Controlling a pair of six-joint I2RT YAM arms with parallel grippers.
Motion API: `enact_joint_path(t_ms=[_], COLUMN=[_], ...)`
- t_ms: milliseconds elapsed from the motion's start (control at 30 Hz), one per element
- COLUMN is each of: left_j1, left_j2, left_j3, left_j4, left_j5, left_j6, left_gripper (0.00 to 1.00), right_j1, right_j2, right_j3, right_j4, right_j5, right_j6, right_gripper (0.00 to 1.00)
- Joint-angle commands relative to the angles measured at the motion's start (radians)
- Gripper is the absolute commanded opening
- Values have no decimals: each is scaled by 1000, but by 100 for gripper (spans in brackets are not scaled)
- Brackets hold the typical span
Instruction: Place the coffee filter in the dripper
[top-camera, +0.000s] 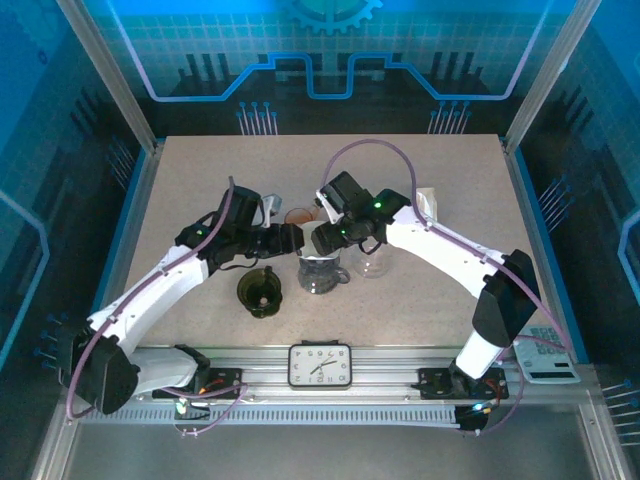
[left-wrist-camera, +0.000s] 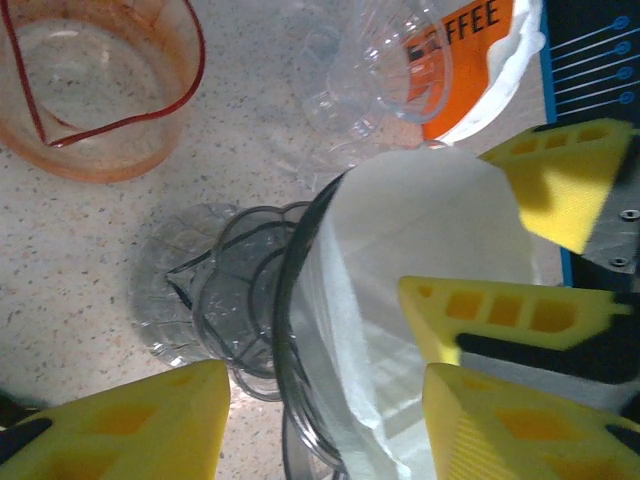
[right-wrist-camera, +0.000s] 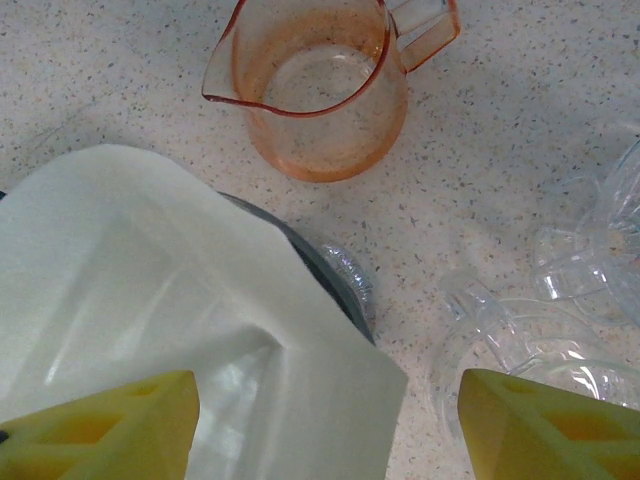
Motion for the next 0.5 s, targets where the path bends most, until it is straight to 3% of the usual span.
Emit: enact_joint_path(t_ms=[0,467], left_j1=[8,6], left_j2=[-26,2], left_j3=[-12,-41], left_j4=[23,20], left_j5=[49,72], left_j6=[-8,-18], left_gripper=[57,52], right_j1=[18,24], right_j2=[11,65], right_j3=[-11,-1], right_j4=[-10,-20], right_j5=[-4,3], right_j6=[-6,-6], right_gripper=[70,71])
